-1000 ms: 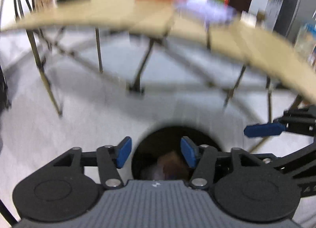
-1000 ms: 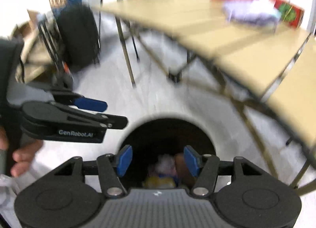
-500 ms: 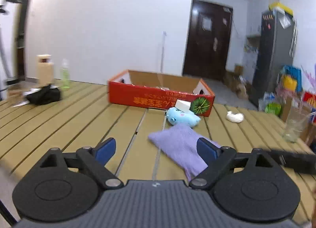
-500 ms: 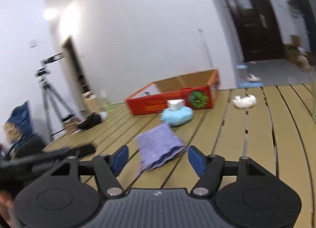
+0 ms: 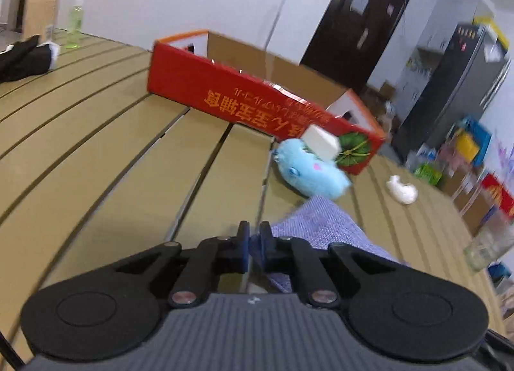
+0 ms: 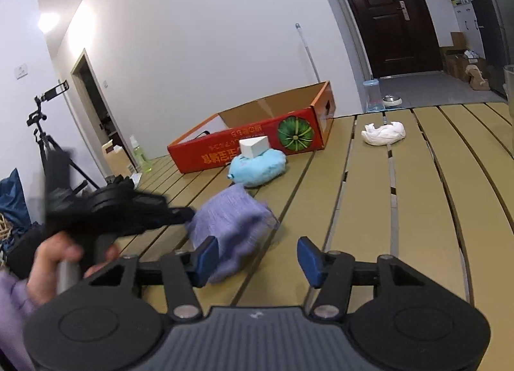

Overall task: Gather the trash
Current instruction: 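Grasp the purple burlap pouch with the left gripper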

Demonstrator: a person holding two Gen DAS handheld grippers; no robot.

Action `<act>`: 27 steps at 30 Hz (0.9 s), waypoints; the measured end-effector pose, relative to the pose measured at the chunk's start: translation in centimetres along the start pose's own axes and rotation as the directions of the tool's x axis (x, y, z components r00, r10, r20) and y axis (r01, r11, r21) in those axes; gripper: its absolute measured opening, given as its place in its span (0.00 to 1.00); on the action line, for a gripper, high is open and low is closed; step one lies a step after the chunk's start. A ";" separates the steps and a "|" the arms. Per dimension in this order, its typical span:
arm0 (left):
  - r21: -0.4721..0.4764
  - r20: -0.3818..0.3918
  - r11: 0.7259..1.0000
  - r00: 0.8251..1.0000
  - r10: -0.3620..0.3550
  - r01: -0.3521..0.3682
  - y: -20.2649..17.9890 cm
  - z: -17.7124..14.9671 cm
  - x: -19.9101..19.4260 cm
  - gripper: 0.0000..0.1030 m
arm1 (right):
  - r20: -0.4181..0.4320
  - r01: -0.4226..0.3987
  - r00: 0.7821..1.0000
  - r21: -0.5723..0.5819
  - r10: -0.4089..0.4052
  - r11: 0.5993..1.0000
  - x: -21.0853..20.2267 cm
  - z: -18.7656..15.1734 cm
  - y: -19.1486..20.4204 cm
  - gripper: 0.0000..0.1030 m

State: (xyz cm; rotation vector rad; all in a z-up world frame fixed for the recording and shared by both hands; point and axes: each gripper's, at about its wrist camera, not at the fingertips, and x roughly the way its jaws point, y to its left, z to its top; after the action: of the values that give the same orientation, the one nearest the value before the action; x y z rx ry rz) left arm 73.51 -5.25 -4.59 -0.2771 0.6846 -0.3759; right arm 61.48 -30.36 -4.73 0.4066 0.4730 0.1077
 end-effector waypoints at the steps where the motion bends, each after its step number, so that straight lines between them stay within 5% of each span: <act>1: -0.015 0.022 1.000 1.000 0.009 -0.009 -0.1 -1.1 -1.3 0.06 | -0.003 -0.004 1.000 0.012 0.004 1.000 -0.1 -0.1 -0.2 0.52; 7: -0.023 0.056 1.000 0.998 0.015 -0.014 -1.7 -7.0 -7.3 0.02 | -0.012 -0.043 0.999 -0.011 0.043 0.999 0.1 -0.9 0.6 0.52; 14: 0.029 0.122 0.995 0.989 0.086 -0.091 -2.2 -6.3 -9.3 0.01 | 0.047 -0.027 0.999 0.086 0.023 0.996 1.0 0.5 -0.8 0.53; 17: 0.095 0.187 0.992 0.980 0.068 -0.087 -2.3 -7.0 -10.6 0.04 | 0.002 0.014 1.000 -0.007 -0.014 1.000 2.4 0.3 0.2 0.53; 19: 0.107 0.154 0.993 0.988 0.029 -0.046 -2.8 -6.9 -10.0 0.13 | -0.020 0.037 0.999 -0.056 -0.038 0.998 3.4 0.2 0.6 0.52; 22: 0.120 0.097 0.992 0.995 0.024 -0.036 -3.8 -6.5 -7.6 0.45 | -0.071 0.035 0.997 -0.034 -0.037 0.999 4.4 -0.1 0.6 0.28; 25: 0.081 0.043 0.997 0.999 -0.008 0.004 -4.2 -5.9 -5.7 0.41 | -0.076 0.045 0.996 -0.081 -0.051 0.996 4.4 -0.4 1.2 0.18; 27: 0.083 0.001 0.997 1.000 0.000 0.000 -4.3 -5.5 -4.5 0.14 | -0.081 0.054 0.995 -0.095 -0.062 0.994 4.2 -0.4 1.3 0.03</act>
State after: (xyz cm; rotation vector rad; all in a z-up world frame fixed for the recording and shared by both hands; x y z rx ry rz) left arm 65.67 -7.89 -4.57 -0.1984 0.6667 -0.4030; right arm 65.01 -28.19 -6.29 0.2974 0.5601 0.0904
